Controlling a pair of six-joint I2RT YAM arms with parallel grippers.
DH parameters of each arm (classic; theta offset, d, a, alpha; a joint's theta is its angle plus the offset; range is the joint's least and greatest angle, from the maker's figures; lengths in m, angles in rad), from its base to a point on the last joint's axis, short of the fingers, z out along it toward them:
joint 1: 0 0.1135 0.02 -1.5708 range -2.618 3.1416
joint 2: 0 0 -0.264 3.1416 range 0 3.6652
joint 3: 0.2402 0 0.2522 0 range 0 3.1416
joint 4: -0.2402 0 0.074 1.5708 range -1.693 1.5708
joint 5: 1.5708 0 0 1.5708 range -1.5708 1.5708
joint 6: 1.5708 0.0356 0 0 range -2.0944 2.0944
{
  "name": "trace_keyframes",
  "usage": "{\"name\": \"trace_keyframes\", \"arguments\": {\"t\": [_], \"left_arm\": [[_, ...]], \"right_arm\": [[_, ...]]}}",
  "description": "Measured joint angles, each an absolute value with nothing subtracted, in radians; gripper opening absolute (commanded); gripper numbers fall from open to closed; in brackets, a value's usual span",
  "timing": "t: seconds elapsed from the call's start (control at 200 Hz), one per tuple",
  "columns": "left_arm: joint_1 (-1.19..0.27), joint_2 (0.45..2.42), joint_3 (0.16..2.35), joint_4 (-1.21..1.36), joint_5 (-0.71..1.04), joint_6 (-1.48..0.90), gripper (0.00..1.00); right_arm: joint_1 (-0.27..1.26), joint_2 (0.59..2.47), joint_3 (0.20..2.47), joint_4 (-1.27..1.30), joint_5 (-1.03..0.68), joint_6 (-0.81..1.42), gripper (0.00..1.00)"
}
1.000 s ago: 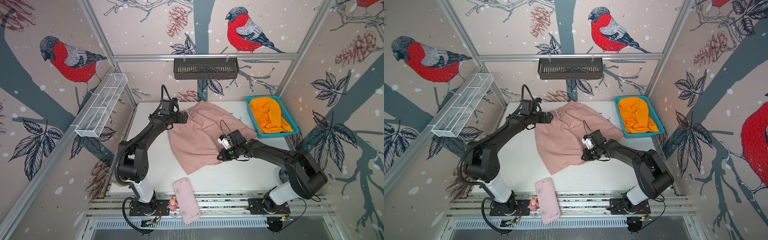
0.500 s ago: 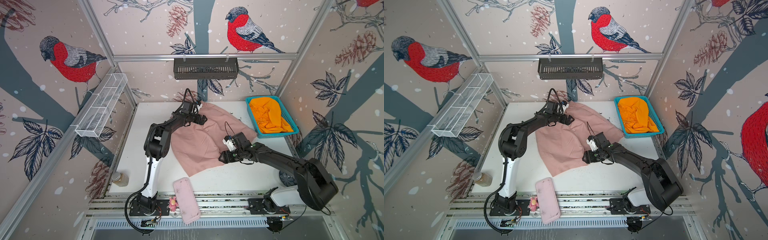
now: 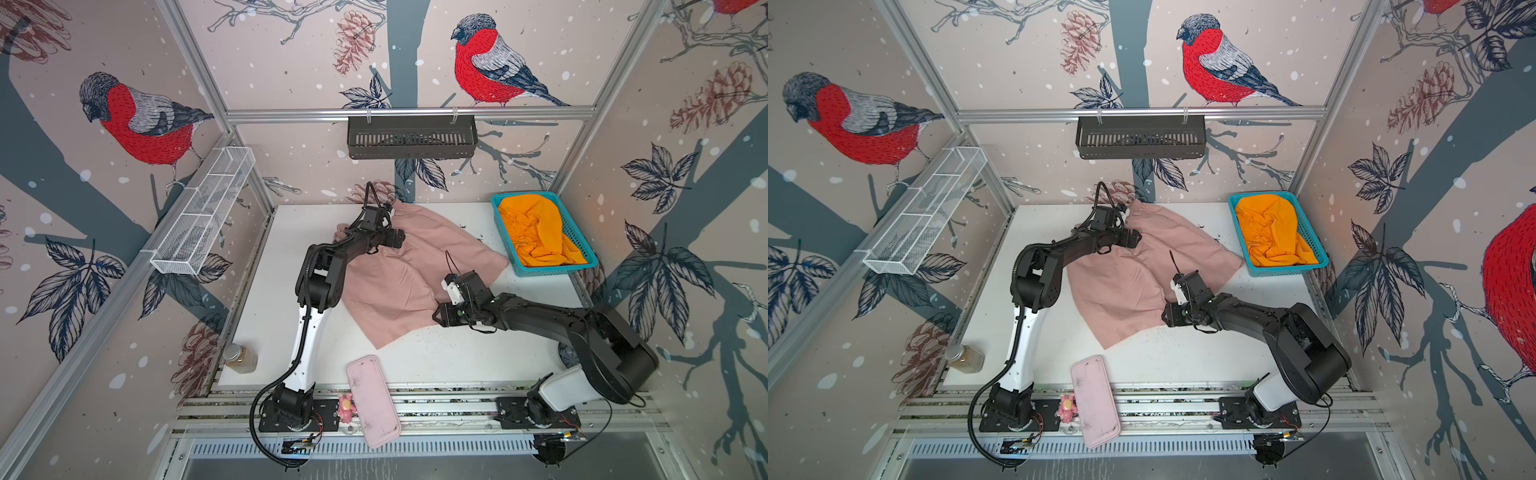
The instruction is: Fold and stack the shorts
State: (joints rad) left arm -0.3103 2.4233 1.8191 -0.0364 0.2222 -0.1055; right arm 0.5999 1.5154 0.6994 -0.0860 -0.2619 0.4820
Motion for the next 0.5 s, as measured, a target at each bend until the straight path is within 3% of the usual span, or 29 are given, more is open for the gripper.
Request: {"name": "trace_keyframes", "arguments": {"t": [0.265,0.5], "left_arm": [[-0.257,2.295,1.644,-0.03,0.166,-0.185,0.98],[-0.256,2.199,1.638,-0.065,0.178,-0.202,0.98]], "right_arm": [[0.646,1.509,0.783,-0.088,-0.262,0.393,0.75],[0.741,1.604,0.781,-0.045,-0.262,0.432,0.77]]}}
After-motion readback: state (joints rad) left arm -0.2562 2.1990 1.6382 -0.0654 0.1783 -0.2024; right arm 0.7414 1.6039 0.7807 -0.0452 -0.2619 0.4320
